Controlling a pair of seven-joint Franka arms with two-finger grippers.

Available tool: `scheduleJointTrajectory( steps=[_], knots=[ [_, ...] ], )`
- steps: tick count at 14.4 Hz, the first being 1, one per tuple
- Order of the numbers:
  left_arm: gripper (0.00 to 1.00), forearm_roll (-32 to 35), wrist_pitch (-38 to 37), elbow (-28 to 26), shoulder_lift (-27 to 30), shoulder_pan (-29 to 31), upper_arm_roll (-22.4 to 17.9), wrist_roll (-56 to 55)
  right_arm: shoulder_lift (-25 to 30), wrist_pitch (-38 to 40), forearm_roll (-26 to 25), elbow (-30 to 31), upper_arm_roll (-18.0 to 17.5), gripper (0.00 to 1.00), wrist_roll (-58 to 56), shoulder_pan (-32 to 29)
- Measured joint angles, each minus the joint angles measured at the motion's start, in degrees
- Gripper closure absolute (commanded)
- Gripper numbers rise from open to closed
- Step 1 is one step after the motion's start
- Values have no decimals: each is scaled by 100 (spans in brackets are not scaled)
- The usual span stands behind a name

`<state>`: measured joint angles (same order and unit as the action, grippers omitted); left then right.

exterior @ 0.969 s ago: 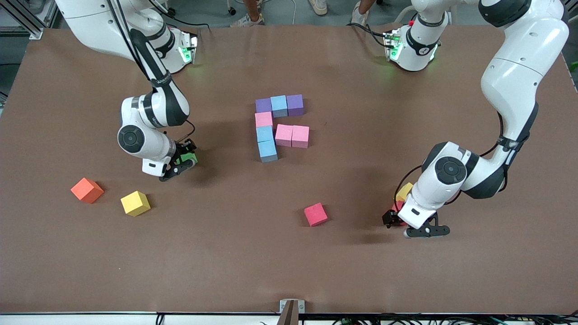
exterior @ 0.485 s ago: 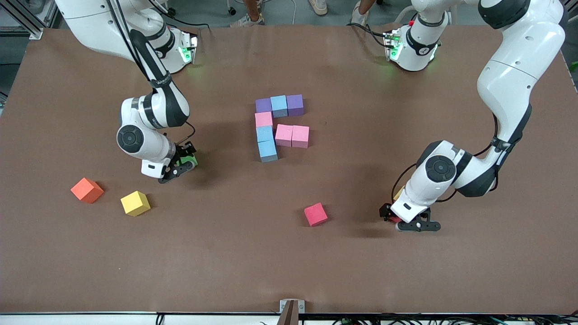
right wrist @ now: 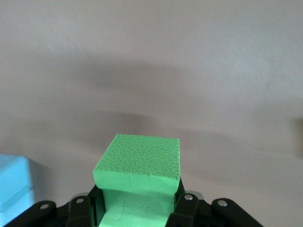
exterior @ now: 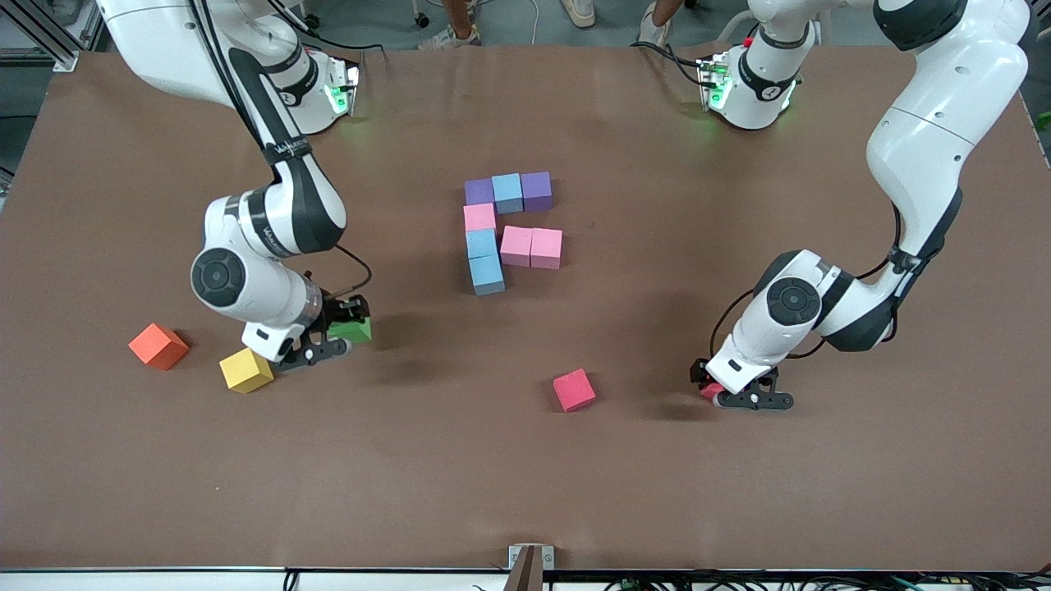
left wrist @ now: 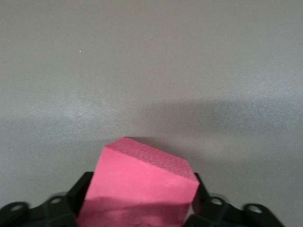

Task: Arrange 11 blocks into digit 3
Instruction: 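Carry the red cube toward the shape while the right gripper carries green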

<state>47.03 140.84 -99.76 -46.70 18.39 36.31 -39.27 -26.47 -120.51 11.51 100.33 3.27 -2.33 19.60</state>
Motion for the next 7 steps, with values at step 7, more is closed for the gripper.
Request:
scheduleJointTrajectory(
  steps=[7],
  knots=[
    [83, -444, 21, 589, 92, 5, 68, -703, -1403, 167, 103, -1739, -27, 63, 1903, 817]
  ],
)
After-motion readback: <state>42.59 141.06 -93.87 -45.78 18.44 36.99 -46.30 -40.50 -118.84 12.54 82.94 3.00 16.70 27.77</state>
